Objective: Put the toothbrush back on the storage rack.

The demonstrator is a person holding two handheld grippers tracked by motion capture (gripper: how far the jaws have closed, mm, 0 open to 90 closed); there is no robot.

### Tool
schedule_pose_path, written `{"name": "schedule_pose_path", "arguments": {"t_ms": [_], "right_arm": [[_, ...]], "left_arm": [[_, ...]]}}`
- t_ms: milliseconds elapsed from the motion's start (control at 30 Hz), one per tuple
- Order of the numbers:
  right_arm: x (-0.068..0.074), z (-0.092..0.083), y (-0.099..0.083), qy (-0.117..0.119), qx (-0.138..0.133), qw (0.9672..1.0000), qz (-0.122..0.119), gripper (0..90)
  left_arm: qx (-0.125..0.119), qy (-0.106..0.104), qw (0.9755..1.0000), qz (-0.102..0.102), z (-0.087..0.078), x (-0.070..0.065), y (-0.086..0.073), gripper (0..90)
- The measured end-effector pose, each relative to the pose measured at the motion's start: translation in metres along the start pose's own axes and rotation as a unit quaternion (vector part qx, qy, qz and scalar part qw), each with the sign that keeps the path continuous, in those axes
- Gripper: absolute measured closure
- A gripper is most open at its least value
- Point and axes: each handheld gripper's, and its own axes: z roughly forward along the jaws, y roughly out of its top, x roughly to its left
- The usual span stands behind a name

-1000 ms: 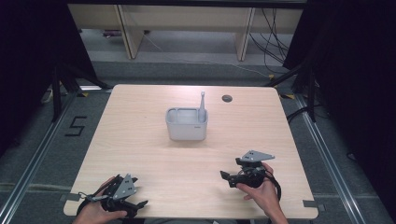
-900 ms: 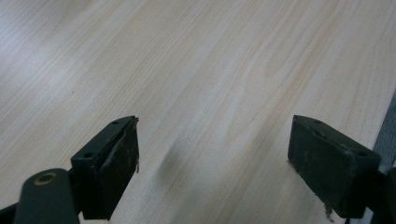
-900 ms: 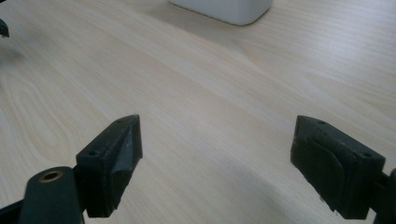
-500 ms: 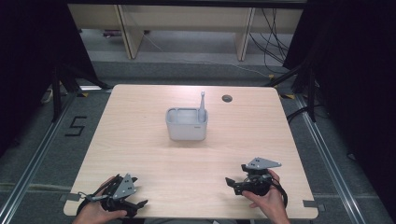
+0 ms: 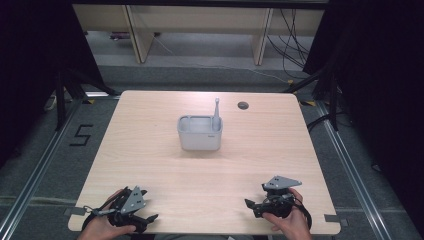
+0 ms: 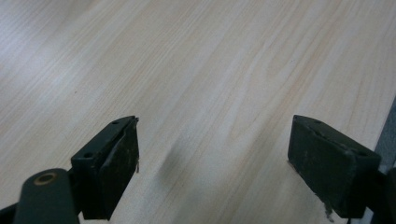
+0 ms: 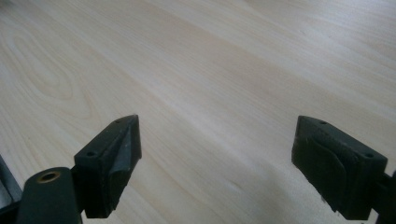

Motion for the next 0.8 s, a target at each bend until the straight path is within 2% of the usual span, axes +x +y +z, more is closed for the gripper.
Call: {"name": "schedule_pose_path", "arguments": {"t_ms": [33,67,100,133,167,267,300,333,367,400,433,467,567,600,633,667,800], "right_arm": [[-0.0010,0.0002,-0.0004,0.009,0.005,0.9999,-0.006,16.7],[-0.0011,0.0000,-0.0014,-0.006,0.000,0.9998,-0.016,16.7],[0.0031,-0.0011,-0.0025,-0.001,0.010,0.9999,0.009,16.7],[0.0007,-0.0006,-0.0028,-0.003,0.006,0.9999,-0.007,16.7],[0.0023,-0.0007,-0.0036,-0.001,0.011,0.9999,-0.001,16.8],[0.0007,-0.0004,-0.0048,-0.001,0.007,0.9998,-0.020,16.8],[0.0007,-0.0004,-0.0048,-0.001,0.007,0.9998,-0.020,16.8],[0.0024,-0.0022,-0.0055,-0.007,0.010,0.9999,-0.009,16.7],[0.0021,-0.0022,-0.0058,-0.006,0.011,0.9999,-0.012,16.7],[0.0027,-0.0027,-0.0059,-0.006,0.015,0.9999,-0.006,16.8],[0.0027,-0.0027,-0.0059,-0.006,0.015,0.9999,-0.006,16.8],[0.0008,-0.0018,-0.0065,-0.001,0.015,0.9997,-0.021,16.8],[0.0008,-0.0023,-0.0070,-0.007,0.015,0.9997,-0.019,16.7],[0.0016,-0.0017,-0.0076,-0.007,0.011,0.9998,-0.012,16.7],[0.0038,-0.0030,-0.0075,-0.006,0.020,0.9998,0.005,16.7],[0.0042,-0.0036,-0.0075,-0.005,0.028,0.9996,0.006,16.7],[0.0029,-0.0022,-0.0082,-0.006,0.025,0.9997,-0.007,16.7]], "left_arm": [[0.001,0.003,1.0000,0.000,-0.0001,-0.0003,0.0001,16.2],[-0.002,0.000,1.0000,-0.003,0.0001,-0.0006,0.0000,16.2],[-0.002,0.000,1.0000,-0.003,0.0001,-0.0006,0.0000,16.2],[0.000,0.003,1.0000,-0.002,0.0004,-0.0007,0.0000,16.2],[0.000,0.003,1.0000,-0.002,0.0004,-0.0006,0.0000,16.2],[0.001,0.002,1.0000,-0.001,0.0001,-0.0003,0.0000,16.2],[0.001,0.002,1.0000,-0.001,0.0001,-0.0003,0.0000,16.2],[-0.007,-0.003,0.9999,-0.009,0.0006,-0.0016,-0.0002,16.2],[-0.008,-0.004,0.9999,-0.010,0.0008,-0.0018,-0.0003,16.2],[0.001,0.002,1.0000,0.000,0.0002,-0.0002,0.0000,16.2],[0.001,0.002,1.0000,0.000,0.0002,-0.0002,0.0000,16.2],[-0.001,0.004,1.0000,-0.002,0.0006,-0.0008,0.0000,16.2],[0.000,0.003,1.0000,-0.001,0.0004,-0.0005,-0.0001,16.2],[0.001,0.002,1.0000,-0.002,0.0003,-0.0004,-0.0001,16.2],[0.000,0.003,1.0000,-0.003,0.0005,-0.0006,-0.0001,16.2],[0.000,0.004,1.0000,-0.001,0.0005,-0.0006,-0.0001,16.2],[0.001,0.003,1.0000,0.000,0.0003,-0.0004,-0.0001,16.2]]}}
